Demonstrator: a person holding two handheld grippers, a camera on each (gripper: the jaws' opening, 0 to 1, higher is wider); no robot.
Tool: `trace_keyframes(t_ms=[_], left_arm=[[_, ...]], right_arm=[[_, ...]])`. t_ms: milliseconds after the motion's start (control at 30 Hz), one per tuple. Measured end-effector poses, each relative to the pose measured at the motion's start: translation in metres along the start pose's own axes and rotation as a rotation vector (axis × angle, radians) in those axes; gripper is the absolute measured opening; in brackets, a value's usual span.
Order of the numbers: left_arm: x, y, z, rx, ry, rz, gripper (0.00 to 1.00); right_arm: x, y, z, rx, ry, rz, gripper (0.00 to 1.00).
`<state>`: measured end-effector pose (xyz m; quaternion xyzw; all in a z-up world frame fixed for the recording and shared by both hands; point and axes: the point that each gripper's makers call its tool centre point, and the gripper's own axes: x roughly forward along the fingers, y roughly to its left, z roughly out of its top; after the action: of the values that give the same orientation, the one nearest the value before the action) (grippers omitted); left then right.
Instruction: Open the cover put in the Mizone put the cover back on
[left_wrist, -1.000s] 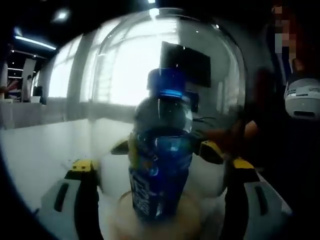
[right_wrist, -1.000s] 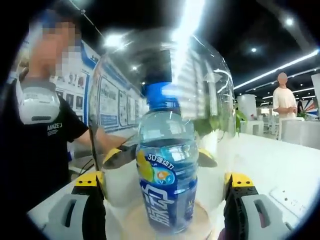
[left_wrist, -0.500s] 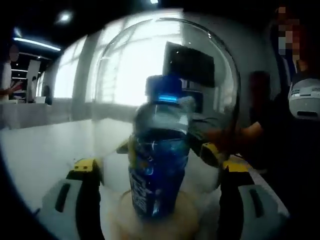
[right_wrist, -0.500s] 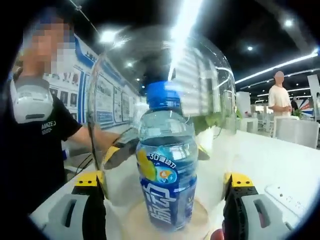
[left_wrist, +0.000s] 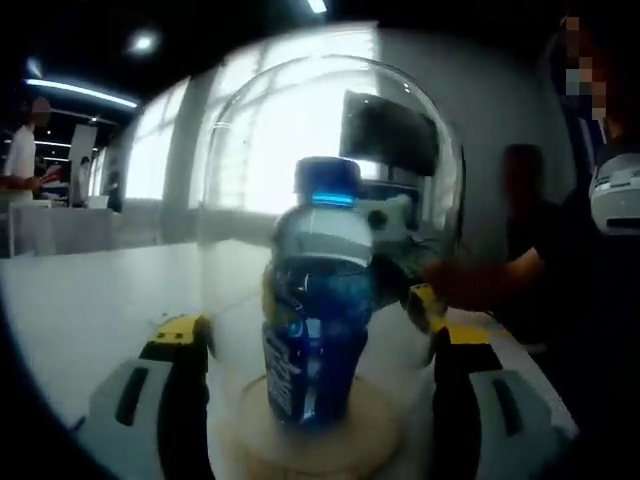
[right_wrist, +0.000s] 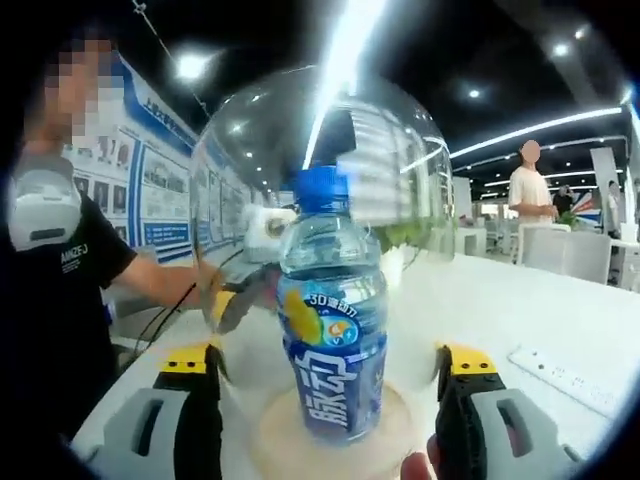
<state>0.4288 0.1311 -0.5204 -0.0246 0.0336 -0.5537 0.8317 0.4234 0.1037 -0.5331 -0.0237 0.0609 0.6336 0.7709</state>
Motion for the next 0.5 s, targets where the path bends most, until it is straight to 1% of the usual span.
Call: trace_keyframes(t_ms=[267, 433, 500], left_arm=[[-0.01, -0.001, 0.001, -0.01, 0.002, 0.078, 0.72], [-0.016, -0.004, 0.0, -0.015, 0.002, 0.113, 0.69], [-0.018, -0.005, 0.001, -0.016, 0.005, 0.123, 0.67]], right_arm=[[-0.005, 0.002, 0.0, -0.013, 0.011, -0.08, 0.76], [-0.01, 0.004, 0.0, -0.018, 0.011, -0.126, 0.73], [-0.012, 0.008, 0.001, -0.023, 0.011, -0.142, 0.72]])
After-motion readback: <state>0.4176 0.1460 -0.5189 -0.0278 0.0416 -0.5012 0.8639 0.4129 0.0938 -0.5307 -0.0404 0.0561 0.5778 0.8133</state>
